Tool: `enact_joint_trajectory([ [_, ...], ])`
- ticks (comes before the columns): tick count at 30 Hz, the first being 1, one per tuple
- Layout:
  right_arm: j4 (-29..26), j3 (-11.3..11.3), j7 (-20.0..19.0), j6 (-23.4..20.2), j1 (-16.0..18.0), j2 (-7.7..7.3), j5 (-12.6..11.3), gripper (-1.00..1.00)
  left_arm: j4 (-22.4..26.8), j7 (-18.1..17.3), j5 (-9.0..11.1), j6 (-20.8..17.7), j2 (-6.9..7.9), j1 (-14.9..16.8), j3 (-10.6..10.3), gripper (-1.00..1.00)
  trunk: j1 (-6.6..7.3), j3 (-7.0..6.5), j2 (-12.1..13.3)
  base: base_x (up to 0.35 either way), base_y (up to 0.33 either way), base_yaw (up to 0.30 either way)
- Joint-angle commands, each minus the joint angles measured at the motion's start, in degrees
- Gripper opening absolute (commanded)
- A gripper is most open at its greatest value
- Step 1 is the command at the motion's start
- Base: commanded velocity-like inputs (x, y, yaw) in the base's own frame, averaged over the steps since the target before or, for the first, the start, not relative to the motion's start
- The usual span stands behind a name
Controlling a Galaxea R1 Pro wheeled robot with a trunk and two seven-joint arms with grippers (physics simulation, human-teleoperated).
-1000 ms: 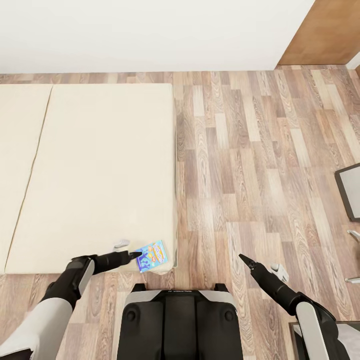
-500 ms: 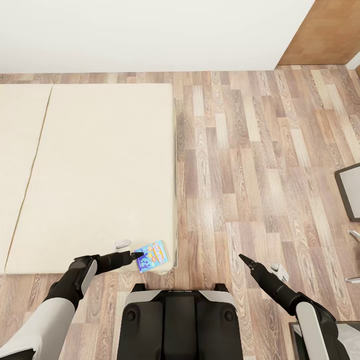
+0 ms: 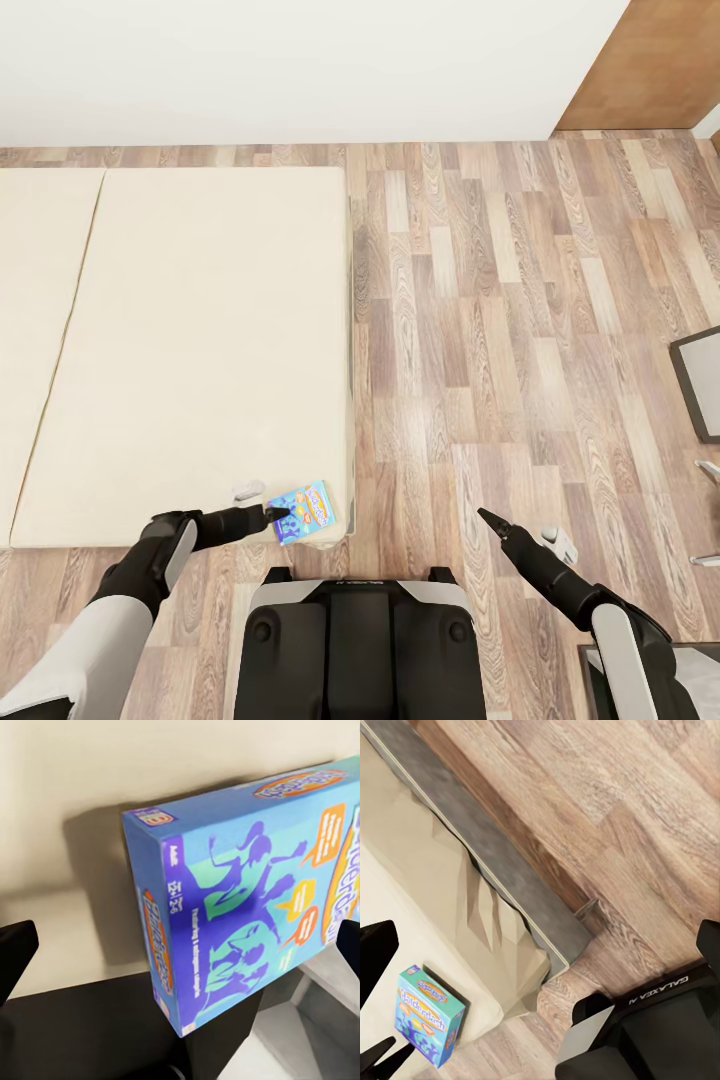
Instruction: Put all the toys in the child's room - the three board games (two on the bed and one on the table), the two jigsaw puzzles on the table, and the tennis ball on the table - inside the toy box on the table in the child's room.
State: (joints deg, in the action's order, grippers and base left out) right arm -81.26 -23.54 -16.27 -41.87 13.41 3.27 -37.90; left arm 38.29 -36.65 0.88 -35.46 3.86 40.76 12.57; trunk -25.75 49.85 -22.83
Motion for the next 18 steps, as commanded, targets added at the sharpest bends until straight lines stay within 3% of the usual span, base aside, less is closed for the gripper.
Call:
enact_joint_trajectory([
  [1,0.0,-0.2,-0.3,-0.4,0.0,0.07,0.1,1.0,0.0,-0.2,0.1,-0.5,-0.03,0.0,0.2,1.0,-0.03,0.06,-0.1,0.0,0.0,0.0],
  [18,0.0,-0.2,-0.3,-0.4,0.0,0.02,0.1,1.0,0.0,-0.2,0.3,-0.9,-0.52,0.0,0.3,1.0,-0.03,0.06,-0.1,0.0,0.0,0.0],
])
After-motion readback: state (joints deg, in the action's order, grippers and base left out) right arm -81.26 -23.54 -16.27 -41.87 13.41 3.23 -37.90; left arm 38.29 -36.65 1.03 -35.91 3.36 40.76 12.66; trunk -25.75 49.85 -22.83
